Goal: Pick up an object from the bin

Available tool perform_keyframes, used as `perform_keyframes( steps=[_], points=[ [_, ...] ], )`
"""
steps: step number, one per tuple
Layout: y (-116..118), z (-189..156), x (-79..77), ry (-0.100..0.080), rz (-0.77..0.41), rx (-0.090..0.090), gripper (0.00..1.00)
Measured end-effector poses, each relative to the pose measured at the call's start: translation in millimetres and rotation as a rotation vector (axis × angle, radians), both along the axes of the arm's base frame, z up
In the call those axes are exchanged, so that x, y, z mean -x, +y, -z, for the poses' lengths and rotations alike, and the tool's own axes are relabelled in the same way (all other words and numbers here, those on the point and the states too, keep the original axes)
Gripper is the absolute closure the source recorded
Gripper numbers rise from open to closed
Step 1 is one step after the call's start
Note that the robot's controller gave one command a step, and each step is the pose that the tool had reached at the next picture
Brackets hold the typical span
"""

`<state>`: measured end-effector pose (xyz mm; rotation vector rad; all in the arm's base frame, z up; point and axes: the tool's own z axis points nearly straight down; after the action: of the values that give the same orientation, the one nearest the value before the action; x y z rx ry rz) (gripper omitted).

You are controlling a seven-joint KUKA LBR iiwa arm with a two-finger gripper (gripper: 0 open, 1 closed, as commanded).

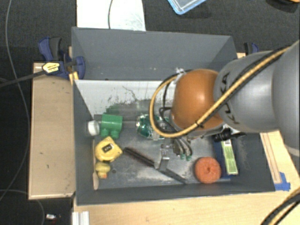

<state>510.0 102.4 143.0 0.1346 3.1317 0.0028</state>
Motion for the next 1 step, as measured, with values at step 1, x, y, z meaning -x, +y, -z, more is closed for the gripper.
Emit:
perform_keyframes(
  steps=[1],
  points=[
    [14.0, 19.3, 12.8, 0.006, -0.031, 0.002, 0.0]
  ],
)
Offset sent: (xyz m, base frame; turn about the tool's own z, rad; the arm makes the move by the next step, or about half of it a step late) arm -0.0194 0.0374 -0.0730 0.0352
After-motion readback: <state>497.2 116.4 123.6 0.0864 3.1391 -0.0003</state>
